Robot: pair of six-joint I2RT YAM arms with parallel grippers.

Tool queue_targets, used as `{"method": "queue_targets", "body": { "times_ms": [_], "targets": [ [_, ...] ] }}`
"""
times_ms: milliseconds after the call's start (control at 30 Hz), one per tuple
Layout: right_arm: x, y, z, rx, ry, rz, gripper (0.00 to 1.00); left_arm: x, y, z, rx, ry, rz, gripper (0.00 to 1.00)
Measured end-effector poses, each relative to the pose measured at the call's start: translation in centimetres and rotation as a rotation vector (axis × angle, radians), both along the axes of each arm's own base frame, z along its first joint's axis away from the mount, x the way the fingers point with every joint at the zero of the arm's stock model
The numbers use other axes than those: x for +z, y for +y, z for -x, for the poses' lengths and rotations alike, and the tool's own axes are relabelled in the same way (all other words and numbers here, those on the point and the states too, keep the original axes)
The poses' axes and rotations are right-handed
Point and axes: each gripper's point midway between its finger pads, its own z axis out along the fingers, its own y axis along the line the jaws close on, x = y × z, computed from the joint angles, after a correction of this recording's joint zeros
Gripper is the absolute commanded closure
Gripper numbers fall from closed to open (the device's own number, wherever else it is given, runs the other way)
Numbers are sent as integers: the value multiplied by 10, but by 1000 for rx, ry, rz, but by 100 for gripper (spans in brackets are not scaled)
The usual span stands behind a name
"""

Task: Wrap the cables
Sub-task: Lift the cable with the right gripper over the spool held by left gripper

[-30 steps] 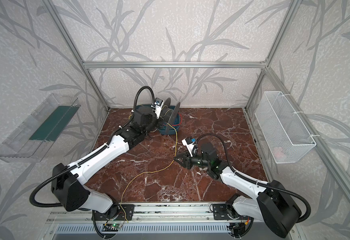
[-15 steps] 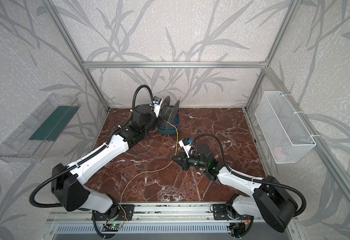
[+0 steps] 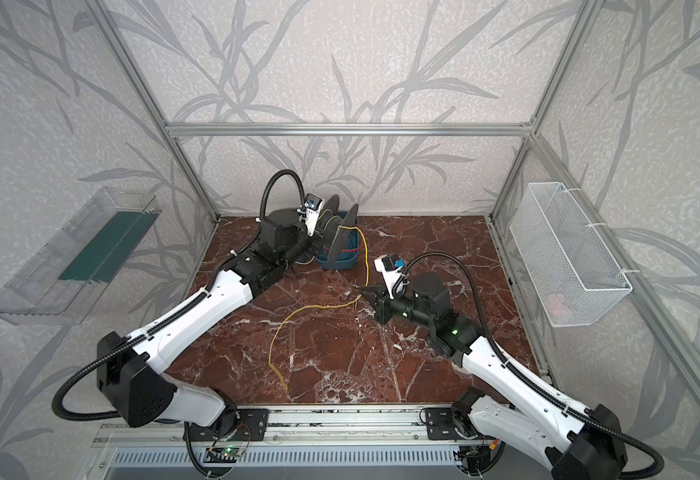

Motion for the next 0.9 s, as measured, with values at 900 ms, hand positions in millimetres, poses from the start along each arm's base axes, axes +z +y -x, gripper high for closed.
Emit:
{"method": "queue_targets", "body": {
  "times_ms": [900],
  "targets": [
    [-30, -76, -165, -320, 200, 394, 100, 61, 20, 148, -348, -49, 38, 100]
  ]
}}
